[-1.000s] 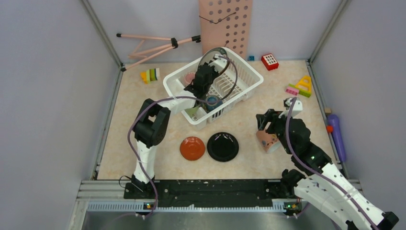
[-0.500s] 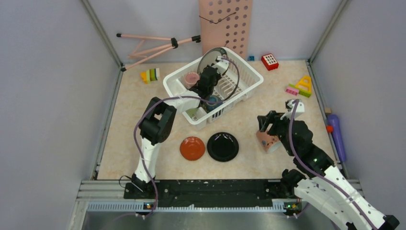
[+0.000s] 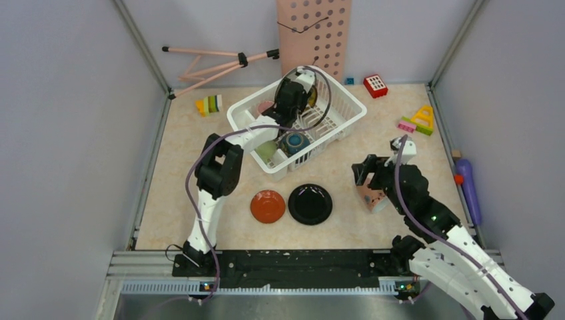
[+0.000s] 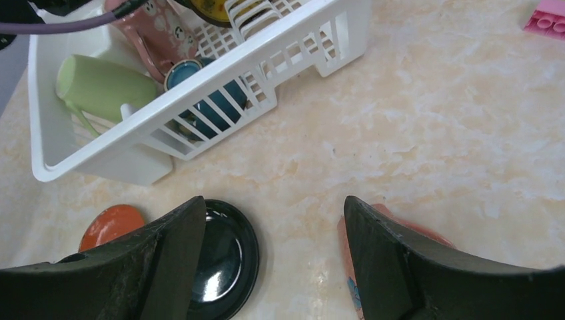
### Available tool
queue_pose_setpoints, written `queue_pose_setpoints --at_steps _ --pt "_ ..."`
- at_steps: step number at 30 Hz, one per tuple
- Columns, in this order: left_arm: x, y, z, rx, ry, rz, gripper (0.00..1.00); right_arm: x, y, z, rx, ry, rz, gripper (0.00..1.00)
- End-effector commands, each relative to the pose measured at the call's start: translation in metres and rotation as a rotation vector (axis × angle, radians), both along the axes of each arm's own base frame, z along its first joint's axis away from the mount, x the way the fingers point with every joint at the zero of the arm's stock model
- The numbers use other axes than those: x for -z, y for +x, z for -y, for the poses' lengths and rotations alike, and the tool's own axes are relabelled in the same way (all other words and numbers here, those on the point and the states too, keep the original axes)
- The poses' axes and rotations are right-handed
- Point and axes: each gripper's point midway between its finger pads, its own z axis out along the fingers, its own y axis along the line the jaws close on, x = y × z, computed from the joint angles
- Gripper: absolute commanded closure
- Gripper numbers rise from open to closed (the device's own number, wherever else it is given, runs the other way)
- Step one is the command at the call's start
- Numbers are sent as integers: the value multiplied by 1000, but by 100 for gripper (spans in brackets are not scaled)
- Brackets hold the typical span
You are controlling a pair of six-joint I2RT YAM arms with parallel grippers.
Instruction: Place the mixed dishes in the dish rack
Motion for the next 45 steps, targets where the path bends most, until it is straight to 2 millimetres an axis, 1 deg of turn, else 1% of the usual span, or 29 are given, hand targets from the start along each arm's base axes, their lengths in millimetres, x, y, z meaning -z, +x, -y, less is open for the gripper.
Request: queue_pose_setpoints --at_steps 1,2,3,5,6,9,11,12,13,16,20,22,24,25,27,29,30,34,36,38,41,43,45 --pt "-53 -10 -5 -6 -86 48 36 8 2 -7 -11 -9 -65 25" --pt "-59 -13 -4 3 -100 49 36 12 2 -9 -22 -17 -84 25" --pt "-70 -17 -3 14 -119 56 35 15 2 -13 -38 -17 -98 25" --pt "-84 -25 -1 39 -153 53 35 20 1 -20 -70 -11 -121 25" --pt "-93 -29 1 58 -173 51 33 22 0 -25 -90 -8 -131 25" --pt "-114 -42 0 76 -214 31 17 31 -2 -35 -137 -7 -175 25" --pt "-127 -52 -2 81 -242 14 11 40 -4 -43 -175 -11 -214 25" --pt "-131 -59 -3 85 -257 -2 9 45 -6 -47 -197 -10 -237 25" --pt "-136 -64 -4 98 -261 -8 9 51 -8 -51 -219 -9 -261 24" --pt "-150 -86 -6 113 -344 -43 9 69 -13 -61 -267 -6 -329 23" --pt "-158 -120 -12 124 -463 -104 9 92 -18 -71 -311 -6 -404 20" --pt "-162 -144 -15 138 -524 -161 9 103 -21 -74 -319 -3 -441 19" --pt "-164 -170 -14 195 -565 -208 8 111 -21 -77 -319 7 -470 19" --pt "-171 -184 -17 220 -594 -209 8 114 -22 -78 -317 15 -483 19" --pt "-167 -209 -17 278 -631 -246 8 118 -22 -82 -314 30 -510 19" --pt "-157 -227 -19 315 -645 -264 8 122 -22 -86 -320 43 -542 19" --pt "-143 -233 -24 303 -642 -286 8 124 -23 -88 -321 46 -559 19" --pt "-119 -255 -36 281 -639 -339 8 137 -25 -98 -364 46 -624 22" --pt "-110 -267 -40 287 -640 -369 8 145 -27 -101 -373 55 -649 23" --pt "-103 -279 -44 296 -641 -394 8 153 -27 -98 -348 43 -672 23" --pt "-95 -292 -52 290 -642 -409 8 161 -25 -94 -312 30 -684 25" --pt "-91 -299 -58 282 -643 -409 8 166 -24 -91 -286 55 -706 27" --pt "-86 -303 -66 254 -638 -405 8 171 -24 -90 -287 132 -728 28"
